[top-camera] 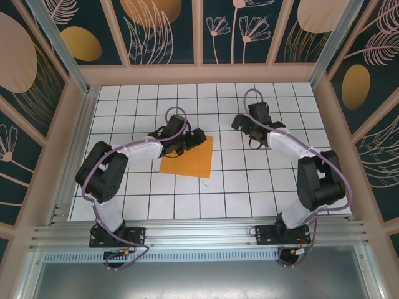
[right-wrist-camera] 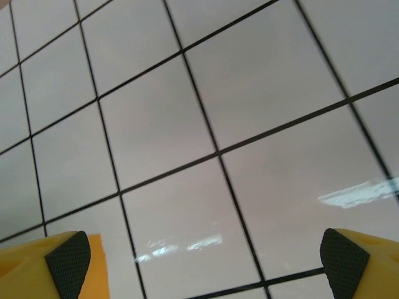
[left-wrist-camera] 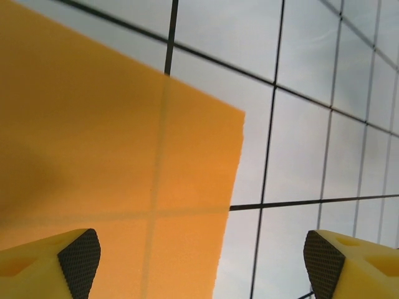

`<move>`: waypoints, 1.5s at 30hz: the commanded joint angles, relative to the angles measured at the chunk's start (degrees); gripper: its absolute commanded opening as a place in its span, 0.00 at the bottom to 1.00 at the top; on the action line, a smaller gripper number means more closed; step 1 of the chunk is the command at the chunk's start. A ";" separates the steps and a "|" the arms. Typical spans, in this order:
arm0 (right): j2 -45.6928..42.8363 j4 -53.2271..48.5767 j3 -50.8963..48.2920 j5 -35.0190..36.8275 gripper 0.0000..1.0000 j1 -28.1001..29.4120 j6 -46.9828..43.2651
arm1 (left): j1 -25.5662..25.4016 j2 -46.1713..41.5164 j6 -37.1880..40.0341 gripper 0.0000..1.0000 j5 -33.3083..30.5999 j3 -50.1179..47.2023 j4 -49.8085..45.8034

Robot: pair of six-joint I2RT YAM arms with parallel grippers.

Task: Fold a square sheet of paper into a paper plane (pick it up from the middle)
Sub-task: Move the square sheet of paper to the center of the table.

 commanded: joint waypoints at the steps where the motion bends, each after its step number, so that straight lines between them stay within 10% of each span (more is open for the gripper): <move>1: 0.78 -4.34 2.45 -5.29 0.95 6.90 2.89 | 4.85 -8.11 2.61 0.87 -0.50 -3.54 -2.84; 11: 15.70 -9.15 11.21 -19.47 0.69 23.42 2.72 | 15.78 -16.56 6.86 0.90 -5.12 -13.69 -7.53; 31: 13.89 -20.61 12.53 -10.77 0.79 17.63 -11.42 | 16.74 -15.33 10.50 0.88 1.45 -13.49 -4.89; 45: 19.24 -13.62 16.73 -6.58 0.78 16.05 0.96 | 7.84 -8.89 2.43 0.32 10.43 -14.41 2.69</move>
